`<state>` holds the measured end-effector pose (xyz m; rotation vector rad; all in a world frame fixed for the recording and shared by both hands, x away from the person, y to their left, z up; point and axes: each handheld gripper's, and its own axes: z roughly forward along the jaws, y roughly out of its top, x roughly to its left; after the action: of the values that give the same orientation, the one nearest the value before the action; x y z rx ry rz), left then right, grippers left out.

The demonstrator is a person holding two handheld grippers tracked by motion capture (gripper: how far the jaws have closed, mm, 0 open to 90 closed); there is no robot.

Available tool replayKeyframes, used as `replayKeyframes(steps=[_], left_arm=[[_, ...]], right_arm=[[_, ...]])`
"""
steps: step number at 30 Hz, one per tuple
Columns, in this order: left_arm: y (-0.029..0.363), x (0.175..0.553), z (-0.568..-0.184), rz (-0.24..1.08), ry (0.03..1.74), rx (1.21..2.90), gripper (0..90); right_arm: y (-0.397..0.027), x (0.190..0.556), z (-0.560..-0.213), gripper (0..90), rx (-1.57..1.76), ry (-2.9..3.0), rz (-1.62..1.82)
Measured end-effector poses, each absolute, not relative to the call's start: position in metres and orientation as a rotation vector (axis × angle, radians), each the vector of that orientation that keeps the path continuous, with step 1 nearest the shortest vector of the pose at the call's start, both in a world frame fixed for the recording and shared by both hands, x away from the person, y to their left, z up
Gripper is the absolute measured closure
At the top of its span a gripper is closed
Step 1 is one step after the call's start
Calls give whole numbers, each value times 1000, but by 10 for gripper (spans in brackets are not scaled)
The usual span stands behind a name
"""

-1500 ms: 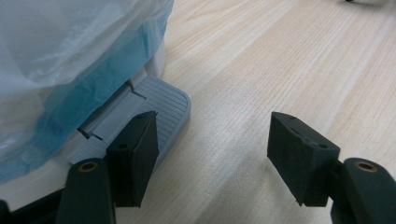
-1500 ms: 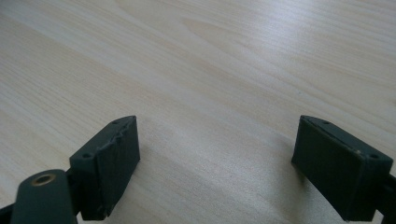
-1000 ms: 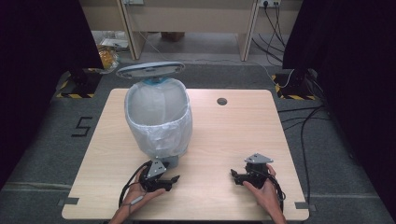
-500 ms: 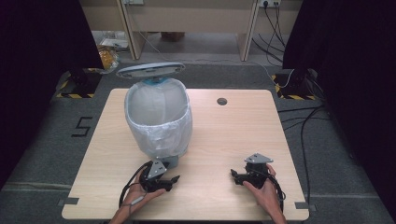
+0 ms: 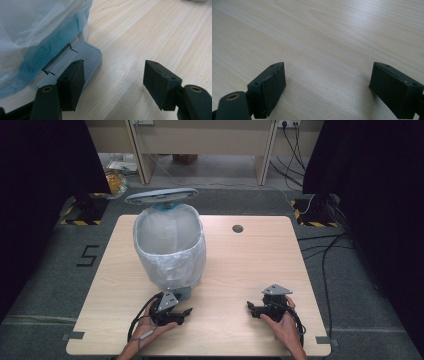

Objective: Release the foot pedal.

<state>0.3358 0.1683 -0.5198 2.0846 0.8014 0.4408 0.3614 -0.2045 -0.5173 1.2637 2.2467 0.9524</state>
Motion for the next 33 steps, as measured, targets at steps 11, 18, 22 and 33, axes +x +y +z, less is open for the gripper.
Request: replayKeyframes(steps=[11,18,22,33], left_arm=[[168,335,-518,455,799,2087,330],[167,335,-517,455,802,2087,330],[167,335,-517,455,800,2089,330],[170,335,-514,442,805,2079,333]], right_arm=[[-205,362,-517,134,1261,2248,953],[-205,362,-517,134,1260,2250,955],[-205,362,-517,134,1259,2250,954],[-205,362,-517,134,1259,2250,955]])
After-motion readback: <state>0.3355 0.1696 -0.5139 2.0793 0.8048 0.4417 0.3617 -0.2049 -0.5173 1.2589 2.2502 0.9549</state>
